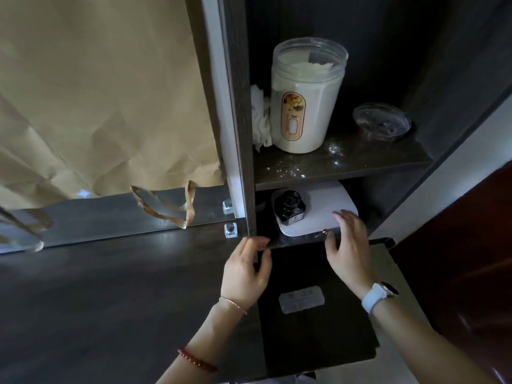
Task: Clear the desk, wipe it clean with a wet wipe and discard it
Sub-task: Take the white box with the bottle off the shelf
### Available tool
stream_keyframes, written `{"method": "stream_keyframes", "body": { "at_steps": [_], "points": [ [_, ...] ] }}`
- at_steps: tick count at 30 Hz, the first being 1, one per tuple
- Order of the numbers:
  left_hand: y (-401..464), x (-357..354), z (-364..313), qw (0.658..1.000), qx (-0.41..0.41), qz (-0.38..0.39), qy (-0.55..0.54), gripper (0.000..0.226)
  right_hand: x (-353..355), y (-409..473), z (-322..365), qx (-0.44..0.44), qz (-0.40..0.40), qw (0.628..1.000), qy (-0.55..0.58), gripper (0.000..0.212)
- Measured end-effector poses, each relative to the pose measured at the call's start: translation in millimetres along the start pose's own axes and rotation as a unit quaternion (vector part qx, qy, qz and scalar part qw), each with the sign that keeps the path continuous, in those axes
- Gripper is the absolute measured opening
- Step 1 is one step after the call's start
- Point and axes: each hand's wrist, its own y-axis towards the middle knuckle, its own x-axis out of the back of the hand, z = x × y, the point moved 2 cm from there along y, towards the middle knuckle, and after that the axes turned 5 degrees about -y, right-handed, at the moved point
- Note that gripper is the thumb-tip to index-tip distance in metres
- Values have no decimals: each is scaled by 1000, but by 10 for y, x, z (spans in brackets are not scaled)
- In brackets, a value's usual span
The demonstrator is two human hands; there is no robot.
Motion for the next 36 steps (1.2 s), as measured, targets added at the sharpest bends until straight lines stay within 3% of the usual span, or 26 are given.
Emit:
{"method": "stream_keyframes", "body": {
  "at_steps": [3, 8, 12, 27, 36],
  "points": [
    [44, -333, -173, 996, 45, 66, -44, 40, -7, 152, -212, -72, 19, 997, 6, 43],
    [259, -740, -422, 976, 195, -29, -89, 76, -92, 291, -334, -178, 98, 975, 87, 59],
    [470, -921, -358, 946, 307, -17, -99, 103, -105, 396, -367, -254, 118, 952, 122, 63],
    [-30, -987, -514, 958, 262, -50, -101, 100, 236, -105, -422, -189, 50, 962, 189, 41],
    [-778, -507, -563, 979, 201, 7, -40, 95, 458, -1027, -51, -212, 30, 963, 164, 44]
  ]
}}
